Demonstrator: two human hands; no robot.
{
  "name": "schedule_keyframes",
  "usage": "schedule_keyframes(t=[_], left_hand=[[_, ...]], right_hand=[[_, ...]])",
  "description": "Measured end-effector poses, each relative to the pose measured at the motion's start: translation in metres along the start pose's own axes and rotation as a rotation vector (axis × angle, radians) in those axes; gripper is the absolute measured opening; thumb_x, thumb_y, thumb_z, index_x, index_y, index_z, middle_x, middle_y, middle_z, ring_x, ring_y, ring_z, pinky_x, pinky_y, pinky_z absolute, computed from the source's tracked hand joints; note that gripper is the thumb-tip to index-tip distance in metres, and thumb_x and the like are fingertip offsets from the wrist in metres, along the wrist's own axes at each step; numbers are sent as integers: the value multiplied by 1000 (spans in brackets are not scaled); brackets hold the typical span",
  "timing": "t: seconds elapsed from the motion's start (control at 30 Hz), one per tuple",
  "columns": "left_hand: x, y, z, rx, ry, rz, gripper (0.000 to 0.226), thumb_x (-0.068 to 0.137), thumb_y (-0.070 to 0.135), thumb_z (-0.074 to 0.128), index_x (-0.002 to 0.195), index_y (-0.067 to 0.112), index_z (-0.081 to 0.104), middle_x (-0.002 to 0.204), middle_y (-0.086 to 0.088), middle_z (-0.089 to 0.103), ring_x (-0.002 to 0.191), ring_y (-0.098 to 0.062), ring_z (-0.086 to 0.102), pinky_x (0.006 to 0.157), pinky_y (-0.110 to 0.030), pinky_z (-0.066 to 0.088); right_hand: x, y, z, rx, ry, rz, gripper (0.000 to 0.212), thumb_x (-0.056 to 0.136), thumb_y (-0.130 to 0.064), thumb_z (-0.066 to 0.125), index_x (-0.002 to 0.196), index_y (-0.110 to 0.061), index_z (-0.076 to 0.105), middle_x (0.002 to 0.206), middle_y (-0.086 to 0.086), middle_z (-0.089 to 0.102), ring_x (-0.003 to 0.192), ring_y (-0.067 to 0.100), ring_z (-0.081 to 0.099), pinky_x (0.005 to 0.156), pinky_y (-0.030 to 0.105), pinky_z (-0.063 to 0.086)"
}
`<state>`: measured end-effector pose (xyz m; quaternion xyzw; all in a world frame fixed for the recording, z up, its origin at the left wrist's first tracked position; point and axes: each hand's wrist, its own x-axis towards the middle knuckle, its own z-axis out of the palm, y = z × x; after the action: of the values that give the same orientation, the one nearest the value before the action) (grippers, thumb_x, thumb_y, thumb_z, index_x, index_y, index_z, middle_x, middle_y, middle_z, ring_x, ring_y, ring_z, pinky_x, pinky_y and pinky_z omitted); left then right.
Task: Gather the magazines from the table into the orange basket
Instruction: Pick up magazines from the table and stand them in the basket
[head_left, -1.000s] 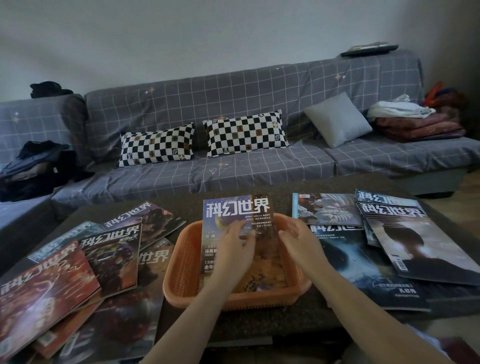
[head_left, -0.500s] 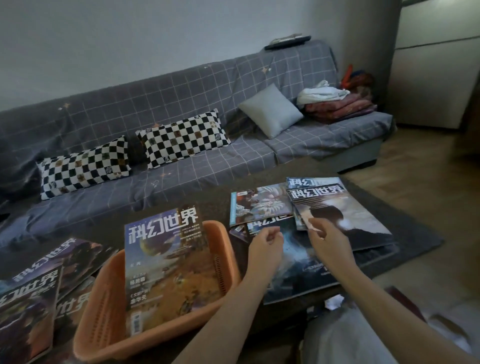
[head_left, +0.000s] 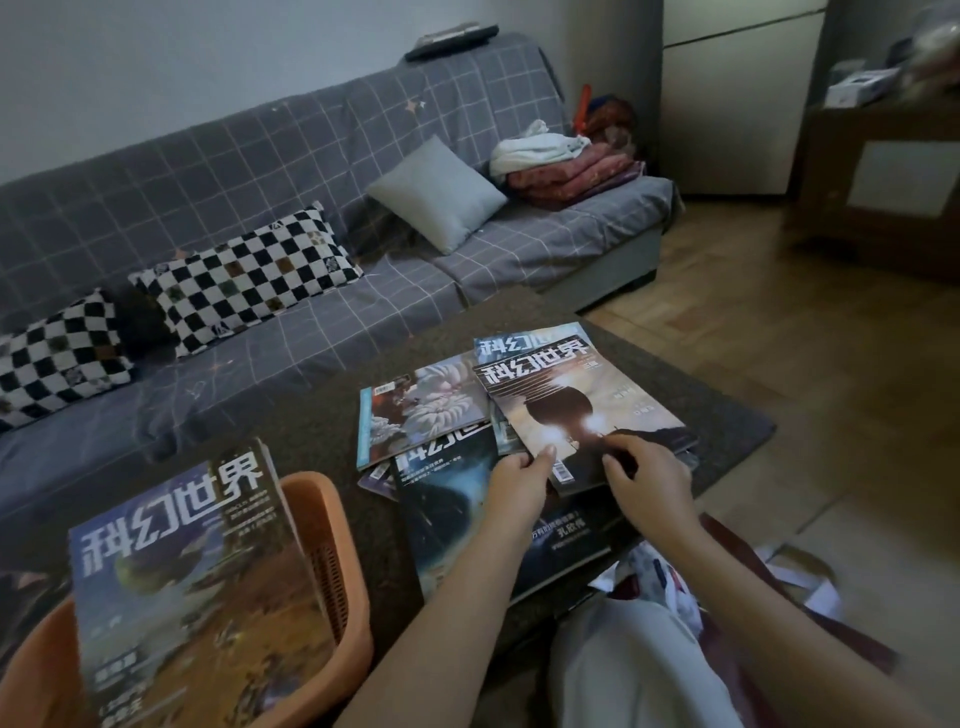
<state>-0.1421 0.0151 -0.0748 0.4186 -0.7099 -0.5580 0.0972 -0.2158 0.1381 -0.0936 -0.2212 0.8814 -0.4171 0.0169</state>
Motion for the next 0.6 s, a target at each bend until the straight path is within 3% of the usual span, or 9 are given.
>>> schedule_keyframes(t=[0.1, 0.27, 0.33, 0.43, 0.5, 0.6], left_hand=[[0, 8, 9, -84, -32, -62, 56, 92, 34, 59, 139, 10, 41, 138, -8, 51, 121, -29, 52, 105, -44, 42], [-15, 9, 8, -148, 73, -2, 48, 96, 18, 53, 141, 13, 38, 137, -10, 51, 119, -27, 52, 103, -42, 42], [-25, 6, -6, -157, 90, 52, 37, 96, 15, 54, 131, 13, 46, 129, -10, 57, 110, -25, 57, 97, -40, 46], [-44, 2, -39, -185, 86, 109, 24, 96, 14, 54, 118, 22, 49, 108, -1, 61, 92, -15, 59, 84, -37, 51], [-59, -2, -67, -159, 88, 152, 31, 96, 16, 54, 125, 23, 47, 105, 6, 58, 88, -6, 56, 70, -25, 46], [-82, -7, -109, -188, 86, 180, 35, 97, 14, 53, 131, 18, 47, 120, -4, 62, 96, -12, 62, 63, -18, 45]], right_hand=[[0, 2, 1, -19, -39, -1, 27, 89, -27, 55, 115, -23, 62, 112, -3, 65, 111, 18, 53, 95, 38, 36], [-3, -1, -10, -52, -51, 35, 29, 89, -35, 55, 116, -25, 61, 110, -3, 66, 109, 21, 53, 90, 38, 35], [-6, -5, -18, -117, -55, 60, 33, 89, -40, 55, 116, -22, 60, 109, 0, 65, 108, 25, 54, 86, 38, 37], [-12, -16, -26, -66, -113, 74, 27, 87, -42, 57, 96, -16, 60, 94, 4, 62, 99, 30, 57, 72, 35, 39], [-16, -31, -27, 77, -177, 106, 34, 87, -40, 59, 105, -10, 56, 99, 9, 62, 98, 31, 59, 69, 32, 41], [-23, -62, -25, 322, -198, 146, 43, 89, -32, 60, 125, -12, 49, 116, 6, 58, 100, 22, 56, 75, 31, 43]])
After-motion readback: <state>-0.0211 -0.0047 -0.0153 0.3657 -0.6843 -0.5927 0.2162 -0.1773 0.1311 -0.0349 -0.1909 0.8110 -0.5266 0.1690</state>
